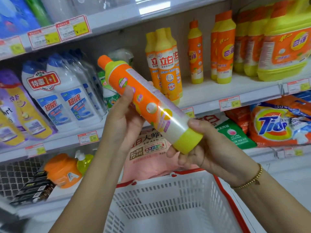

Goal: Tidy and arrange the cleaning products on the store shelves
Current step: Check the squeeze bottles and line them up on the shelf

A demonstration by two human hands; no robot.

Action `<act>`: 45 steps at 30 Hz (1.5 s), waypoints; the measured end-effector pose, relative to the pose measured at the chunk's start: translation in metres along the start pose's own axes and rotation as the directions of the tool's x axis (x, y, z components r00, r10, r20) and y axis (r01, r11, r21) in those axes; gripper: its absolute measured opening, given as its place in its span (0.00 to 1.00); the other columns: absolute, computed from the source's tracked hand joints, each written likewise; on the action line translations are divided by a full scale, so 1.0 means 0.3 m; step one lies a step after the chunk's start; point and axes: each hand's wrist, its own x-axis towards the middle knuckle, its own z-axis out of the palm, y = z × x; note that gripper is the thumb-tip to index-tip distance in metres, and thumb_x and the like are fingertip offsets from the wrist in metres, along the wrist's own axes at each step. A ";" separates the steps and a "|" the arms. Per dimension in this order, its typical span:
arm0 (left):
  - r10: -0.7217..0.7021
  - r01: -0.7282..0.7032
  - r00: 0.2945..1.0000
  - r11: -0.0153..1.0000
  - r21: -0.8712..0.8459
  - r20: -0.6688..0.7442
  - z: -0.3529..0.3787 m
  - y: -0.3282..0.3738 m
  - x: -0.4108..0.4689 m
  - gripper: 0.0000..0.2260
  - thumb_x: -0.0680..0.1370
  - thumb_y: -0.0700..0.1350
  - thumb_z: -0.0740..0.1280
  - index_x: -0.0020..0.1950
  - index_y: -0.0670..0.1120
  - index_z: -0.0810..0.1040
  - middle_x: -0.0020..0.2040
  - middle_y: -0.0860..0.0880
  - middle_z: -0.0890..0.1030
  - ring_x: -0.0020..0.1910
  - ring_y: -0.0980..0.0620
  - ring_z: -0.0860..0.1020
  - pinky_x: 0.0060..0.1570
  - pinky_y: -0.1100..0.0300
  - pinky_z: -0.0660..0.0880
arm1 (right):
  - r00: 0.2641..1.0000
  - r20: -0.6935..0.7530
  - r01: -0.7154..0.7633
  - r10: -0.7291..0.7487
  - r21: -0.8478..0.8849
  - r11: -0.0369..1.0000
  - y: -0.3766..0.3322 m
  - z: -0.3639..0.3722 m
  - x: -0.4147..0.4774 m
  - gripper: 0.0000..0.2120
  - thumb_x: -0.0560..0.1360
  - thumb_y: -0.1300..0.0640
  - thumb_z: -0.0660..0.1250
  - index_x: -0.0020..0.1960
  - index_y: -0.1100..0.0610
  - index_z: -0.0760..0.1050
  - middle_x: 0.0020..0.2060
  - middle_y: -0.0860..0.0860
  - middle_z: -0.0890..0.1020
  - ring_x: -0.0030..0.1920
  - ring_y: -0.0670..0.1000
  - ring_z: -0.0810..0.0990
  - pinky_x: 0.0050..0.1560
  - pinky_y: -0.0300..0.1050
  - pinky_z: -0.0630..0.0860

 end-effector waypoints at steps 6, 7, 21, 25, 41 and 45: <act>-0.102 0.119 0.978 0.989 0.084 -0.183 0.006 0.066 0.010 0.19 0.67 0.48 0.68 0.55 0.40 0.77 0.44 0.44 0.85 0.46 0.49 0.84 0.42 0.50 0.82 | 0.973 0.061 -0.226 0.223 0.047 0.973 -0.041 0.079 0.006 0.39 0.64 0.33 0.58 0.60 0.63 0.74 0.22 0.58 0.76 0.14 0.49 0.71 0.16 0.31 0.67; -0.117 0.134 0.975 0.988 0.077 -0.190 0.002 0.074 0.011 0.19 0.67 0.48 0.68 0.54 0.40 0.77 0.44 0.44 0.85 0.45 0.49 0.84 0.41 0.50 0.82 | 0.970 0.086 -0.232 0.227 0.056 0.971 -0.047 0.089 0.005 0.40 0.62 0.32 0.58 0.61 0.63 0.73 0.22 0.58 0.77 0.14 0.48 0.71 0.17 0.31 0.67; -0.120 0.158 0.953 0.980 0.119 -0.278 -0.017 0.100 0.003 0.17 0.65 0.43 0.70 0.52 0.39 0.77 0.41 0.44 0.85 0.41 0.50 0.84 0.39 0.52 0.82 | 0.995 -0.053 -0.091 0.085 -0.114 0.989 -0.031 0.045 -0.003 0.25 0.65 0.47 0.69 0.56 0.61 0.76 0.46 0.60 0.83 0.38 0.53 0.85 0.38 0.40 0.82; 0.005 0.085 0.983 0.874 0.479 -0.183 0.040 0.044 -0.002 0.19 0.62 0.45 0.72 0.52 0.43 0.78 0.42 0.49 0.85 0.42 0.52 0.83 0.41 0.59 0.81 | 0.991 -0.124 -0.079 0.040 -0.327 0.942 0.009 -0.055 0.024 0.23 0.66 0.53 0.75 0.59 0.57 0.76 0.48 0.54 0.84 0.47 0.53 0.84 0.48 0.43 0.81; 0.259 -0.371 0.923 0.418 0.829 0.283 0.504 -0.339 0.467 0.26 0.64 0.41 0.80 0.59 0.49 0.77 0.49 0.56 0.82 0.49 0.59 0.80 0.50 0.66 0.77 | 0.536 -0.467 -0.387 -0.704 -0.876 0.286 -0.235 -0.663 0.166 0.22 0.77 0.52 0.66 0.66 0.64 0.72 0.64 0.59 0.73 0.64 0.57 0.71 0.63 0.46 0.67; 0.234 -0.437 0.894 0.257 0.862 0.383 0.585 -0.464 0.577 0.29 0.63 0.43 0.80 0.63 0.48 0.77 0.56 0.49 0.82 0.54 0.52 0.79 0.56 0.55 0.75 | 0.441 -0.442 -0.348 -0.781 -0.887 0.305 -0.215 -0.716 0.194 0.20 0.77 0.53 0.66 0.64 0.64 0.73 0.62 0.58 0.72 0.62 0.57 0.72 0.60 0.47 0.69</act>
